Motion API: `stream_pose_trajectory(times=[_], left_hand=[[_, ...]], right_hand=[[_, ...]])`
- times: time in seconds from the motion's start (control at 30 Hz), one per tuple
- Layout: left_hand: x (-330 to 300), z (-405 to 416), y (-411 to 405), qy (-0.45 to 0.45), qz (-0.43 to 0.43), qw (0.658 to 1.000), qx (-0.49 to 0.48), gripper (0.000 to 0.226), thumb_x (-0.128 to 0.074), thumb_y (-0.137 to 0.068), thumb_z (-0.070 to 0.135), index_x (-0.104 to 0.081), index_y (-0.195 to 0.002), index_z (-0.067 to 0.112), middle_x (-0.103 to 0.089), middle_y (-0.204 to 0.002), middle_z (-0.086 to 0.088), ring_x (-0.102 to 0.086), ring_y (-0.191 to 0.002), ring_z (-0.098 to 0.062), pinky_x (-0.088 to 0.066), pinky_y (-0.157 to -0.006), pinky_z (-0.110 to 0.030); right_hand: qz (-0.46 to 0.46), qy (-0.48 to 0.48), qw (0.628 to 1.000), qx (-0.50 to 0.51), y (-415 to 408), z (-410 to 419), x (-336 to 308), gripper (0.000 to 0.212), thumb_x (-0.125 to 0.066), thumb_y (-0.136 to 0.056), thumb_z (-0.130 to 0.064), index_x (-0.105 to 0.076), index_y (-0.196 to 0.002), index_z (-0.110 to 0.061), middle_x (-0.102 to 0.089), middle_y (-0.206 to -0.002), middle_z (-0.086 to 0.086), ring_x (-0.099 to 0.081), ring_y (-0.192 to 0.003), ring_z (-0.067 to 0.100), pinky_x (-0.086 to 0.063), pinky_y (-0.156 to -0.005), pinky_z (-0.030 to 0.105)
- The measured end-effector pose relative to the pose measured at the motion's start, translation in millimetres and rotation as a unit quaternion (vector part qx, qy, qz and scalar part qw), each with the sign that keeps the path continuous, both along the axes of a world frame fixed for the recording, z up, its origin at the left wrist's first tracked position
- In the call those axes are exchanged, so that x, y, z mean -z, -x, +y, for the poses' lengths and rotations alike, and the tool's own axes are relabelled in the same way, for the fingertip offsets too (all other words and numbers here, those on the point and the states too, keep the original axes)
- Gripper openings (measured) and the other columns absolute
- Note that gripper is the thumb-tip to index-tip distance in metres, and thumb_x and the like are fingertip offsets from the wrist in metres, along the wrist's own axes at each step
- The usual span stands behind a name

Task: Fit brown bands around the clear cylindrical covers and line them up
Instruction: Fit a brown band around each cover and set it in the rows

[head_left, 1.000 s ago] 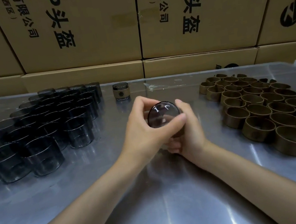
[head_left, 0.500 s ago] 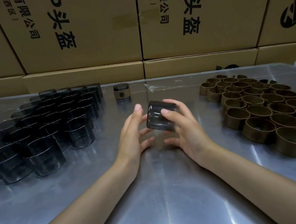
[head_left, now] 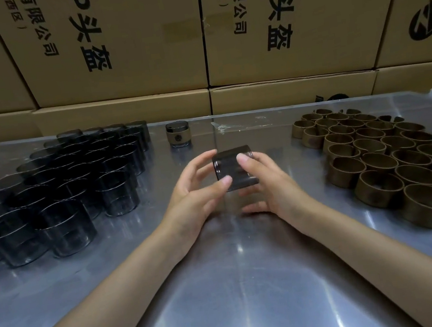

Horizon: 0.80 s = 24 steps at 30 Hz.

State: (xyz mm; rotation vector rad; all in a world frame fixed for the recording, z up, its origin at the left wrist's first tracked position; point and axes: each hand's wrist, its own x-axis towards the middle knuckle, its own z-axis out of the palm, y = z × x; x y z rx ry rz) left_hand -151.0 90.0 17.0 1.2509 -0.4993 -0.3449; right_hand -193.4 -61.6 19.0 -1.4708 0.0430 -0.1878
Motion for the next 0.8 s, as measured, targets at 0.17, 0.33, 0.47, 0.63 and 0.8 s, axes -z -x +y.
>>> stream_pose_trajectory(times=[0.17, 0.33, 0.47, 0.63, 0.8], left_hand=[[-0.4, -3.7, -0.8, -0.029, -0.024, 0.999, -0.001, 0.058, -0.073, -0.072, 0.024, -0.055, -0.128, 0.032, -0.057, -0.133, -0.001, -0.058, -0.121, -0.015, -0.05, -0.095, -0.03], [-6.3, -13.0, 4.1, -0.125, -0.012, 0.991, -0.041, 0.059, -0.056, -0.077, 0.062, -0.058, -0.124, 0.028, -0.066, -0.121, 0.003, -0.071, -0.093, -0.015, -0.053, -0.09, -0.028], [-8.4, -11.9, 0.7, -0.146, 0.006, 0.988, -0.046, 0.035, -0.049, -0.092, 0.053, -0.062, -0.11, 0.027, -0.072, -0.105, 0.003, -0.073, -0.078, -0.015, -0.055, -0.075, -0.026], [-2.2, -1.9, -7.8, -0.038, 0.04, 0.998, 0.015, 0.05, -0.066, -0.081, 0.031, -0.055, -0.129, 0.022, -0.068, -0.122, -0.003, -0.07, -0.101, -0.023, -0.057, -0.079, -0.023], [1.0, 5.8, -16.2, 0.032, 0.035, 0.997, 0.062, 0.064, -0.062, -0.07, 0.002, -0.056, -0.13, 0.024, -0.067, -0.12, 0.0, -0.066, -0.106, -0.017, -0.052, -0.091, -0.028]], right_hand=[[-0.001, 0.001, 1.0, 0.021, -1.4, -3.1, 3.4, 0.023, -0.059, -0.092, -0.037, -0.057, -0.112, -0.025, -0.065, -0.113, 0.004, -0.066, -0.082, 0.018, -0.052, -0.056, 0.026], [-0.047, -0.037, 0.997, -0.042, 1.6, -13.9, 5.3, 0.039, -0.062, -0.088, -0.007, -0.059, -0.115, -0.036, -0.063, -0.116, -0.01, -0.067, -0.101, 0.008, -0.055, -0.072, 0.027], [-0.066, -0.017, 0.996, -0.065, 2.6, -14.4, 7.2, 0.054, -0.067, -0.08, -0.003, -0.059, -0.12, -0.039, -0.057, -0.128, -0.006, -0.063, -0.113, 0.015, -0.055, -0.088, 0.035], [-0.009, -0.039, 0.998, -0.044, 0.5, -10.7, -0.2, 0.049, -0.068, -0.082, -0.037, -0.052, -0.128, -0.036, -0.063, -0.123, -0.008, -0.066, -0.107, 0.012, -0.054, -0.072, 0.028], [0.029, 0.016, 0.999, -0.021, -3.1, -7.1, 0.6, 0.03, -0.062, -0.089, -0.041, -0.053, -0.117, -0.034, -0.069, -0.102, -0.008, -0.07, -0.081, 0.01, -0.054, -0.062, 0.026]])
